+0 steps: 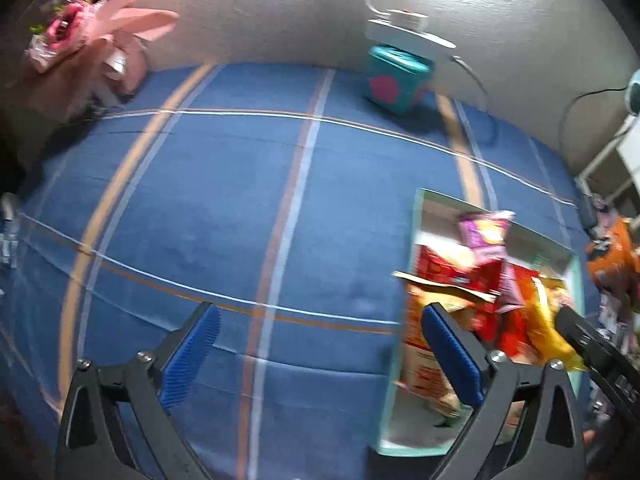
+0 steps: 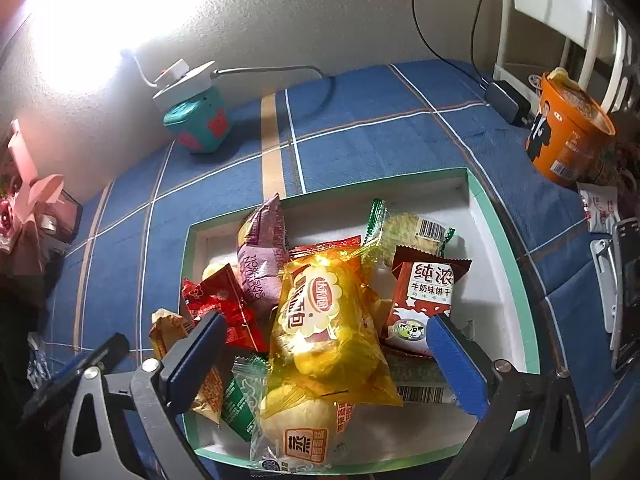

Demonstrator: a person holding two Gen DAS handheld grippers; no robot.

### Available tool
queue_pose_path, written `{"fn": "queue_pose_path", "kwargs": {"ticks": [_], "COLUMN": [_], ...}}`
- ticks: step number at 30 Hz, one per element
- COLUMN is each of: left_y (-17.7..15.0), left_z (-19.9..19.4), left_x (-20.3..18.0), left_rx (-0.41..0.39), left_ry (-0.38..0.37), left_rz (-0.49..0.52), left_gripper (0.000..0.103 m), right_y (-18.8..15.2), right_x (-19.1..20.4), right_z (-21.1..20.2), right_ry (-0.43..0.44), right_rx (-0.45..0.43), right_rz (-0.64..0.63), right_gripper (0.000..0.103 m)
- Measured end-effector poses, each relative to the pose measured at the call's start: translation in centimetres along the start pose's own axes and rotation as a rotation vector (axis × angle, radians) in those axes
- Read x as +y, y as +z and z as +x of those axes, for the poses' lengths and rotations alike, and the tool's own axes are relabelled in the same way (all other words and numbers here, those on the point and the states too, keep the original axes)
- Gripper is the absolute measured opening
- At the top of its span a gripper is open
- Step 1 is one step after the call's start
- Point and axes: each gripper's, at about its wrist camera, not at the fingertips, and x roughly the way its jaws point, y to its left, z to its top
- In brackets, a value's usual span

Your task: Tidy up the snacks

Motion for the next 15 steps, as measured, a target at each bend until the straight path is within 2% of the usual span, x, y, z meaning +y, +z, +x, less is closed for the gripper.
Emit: {"fn": "queue_pose_path", "kwargs": {"ticks": [7, 12, 15], "left_y": [0.3, 0.1, 0.1], "left_z": [-0.2, -0.5, -0.6], "left_x": [1.1, 1.2, 1.4], "left_rx": [-0.022, -0.019, -0.013], "left_ry": [0.076, 0.189, 0.224], "left_rz": [0.014, 0.033, 0.049], "left_gripper": [0.102, 0.102, 0.101], "right_y": [-0.6, -1.1, -1.3], "right_x": [1.1, 2.0, 2.4], "right_z": [-0.7, -1.1, -1.3], "right_ry": [-0.014, -0.015, -0.007], "right_rx": [-0.014, -0.019, -0.023], "right_rz": [-0.042, -0.067, -0.077], "right_gripper": [0.103, 0.103, 0.103]}}
